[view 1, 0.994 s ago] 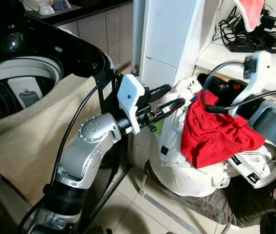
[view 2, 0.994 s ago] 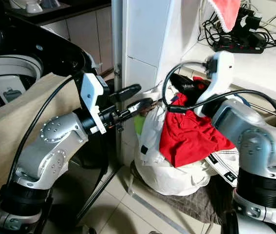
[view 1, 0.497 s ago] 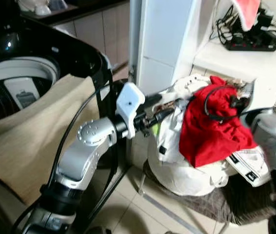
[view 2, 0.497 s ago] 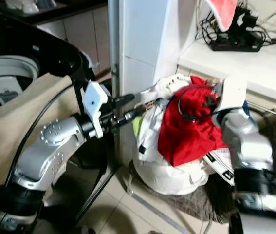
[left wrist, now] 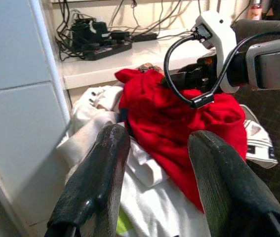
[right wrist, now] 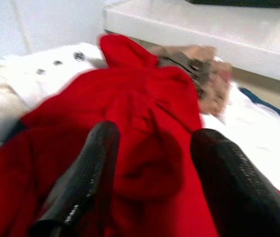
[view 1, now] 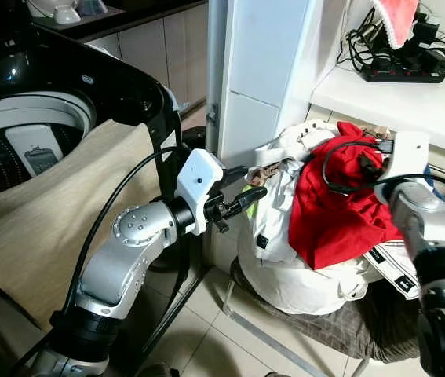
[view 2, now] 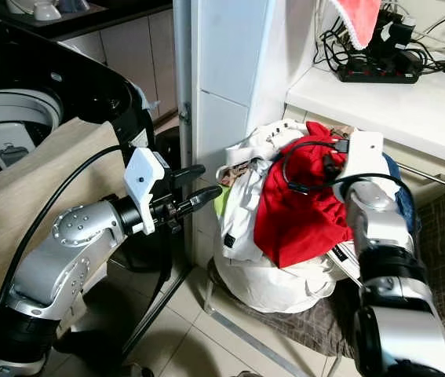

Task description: Clothes washing

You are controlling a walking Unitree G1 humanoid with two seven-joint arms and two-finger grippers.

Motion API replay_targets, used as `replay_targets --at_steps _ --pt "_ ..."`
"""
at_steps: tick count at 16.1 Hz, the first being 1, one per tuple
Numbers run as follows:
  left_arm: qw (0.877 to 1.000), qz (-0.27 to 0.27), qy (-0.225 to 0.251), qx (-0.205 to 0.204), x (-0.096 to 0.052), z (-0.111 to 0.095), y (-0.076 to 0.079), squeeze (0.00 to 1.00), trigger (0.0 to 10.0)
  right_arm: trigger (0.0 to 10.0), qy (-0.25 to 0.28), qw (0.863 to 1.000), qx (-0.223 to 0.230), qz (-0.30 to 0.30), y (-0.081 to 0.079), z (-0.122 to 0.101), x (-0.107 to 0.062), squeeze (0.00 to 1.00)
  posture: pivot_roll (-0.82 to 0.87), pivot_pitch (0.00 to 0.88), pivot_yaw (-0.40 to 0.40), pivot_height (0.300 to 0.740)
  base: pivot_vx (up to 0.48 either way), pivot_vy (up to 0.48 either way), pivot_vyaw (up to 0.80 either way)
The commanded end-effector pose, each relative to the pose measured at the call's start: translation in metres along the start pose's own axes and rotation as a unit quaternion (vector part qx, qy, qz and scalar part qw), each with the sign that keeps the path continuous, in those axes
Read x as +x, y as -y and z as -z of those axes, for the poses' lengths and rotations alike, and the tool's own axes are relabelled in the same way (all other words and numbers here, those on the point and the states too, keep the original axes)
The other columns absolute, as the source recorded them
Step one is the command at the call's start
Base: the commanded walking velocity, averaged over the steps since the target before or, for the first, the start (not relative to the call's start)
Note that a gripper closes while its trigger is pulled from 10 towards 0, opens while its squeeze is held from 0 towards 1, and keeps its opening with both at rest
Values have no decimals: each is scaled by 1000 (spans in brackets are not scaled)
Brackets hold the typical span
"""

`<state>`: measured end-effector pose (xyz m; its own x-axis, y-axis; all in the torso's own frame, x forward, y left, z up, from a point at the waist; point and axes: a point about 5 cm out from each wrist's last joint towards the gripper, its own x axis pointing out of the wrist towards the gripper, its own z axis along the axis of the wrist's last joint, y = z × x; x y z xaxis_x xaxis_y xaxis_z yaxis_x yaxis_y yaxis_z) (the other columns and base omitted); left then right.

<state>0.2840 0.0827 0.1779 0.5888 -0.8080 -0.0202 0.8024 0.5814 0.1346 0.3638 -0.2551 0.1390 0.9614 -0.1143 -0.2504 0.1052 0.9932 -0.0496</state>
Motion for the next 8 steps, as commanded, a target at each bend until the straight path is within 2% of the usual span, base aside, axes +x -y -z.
replay_targets --at_steps 1,4,6,7,8 --pt "1000 -11 2 2 -4 -2 -2 0 10000 10000 12 1000 2 0 1 -5 2 1000 -86 0 -28 740 0 0 0" --pt "999 -29 15 5 -2 -3 -4 0 10000 10000 15 1000 12 15 3 0 4 1000 -89 0 -23 740 0 0 0" --pt "1000 -15 11 2 -1 -3 -3 0 10000 10000 -19 997 62 35 8 12 6 1000 -93 0 -18 740 0 0 0" --pt "1000 -3 7 -3 -1 -3 0 0 10000 10000 -42 996 69 32 8 18 6 0 -93 0 -18 740 0 0 0" --pt "1000 14 5 -8 -1 -4 2 0 10000 10000 -71 995 70 31 8 26 6 0 -93 0 -18 740 0 0 0"
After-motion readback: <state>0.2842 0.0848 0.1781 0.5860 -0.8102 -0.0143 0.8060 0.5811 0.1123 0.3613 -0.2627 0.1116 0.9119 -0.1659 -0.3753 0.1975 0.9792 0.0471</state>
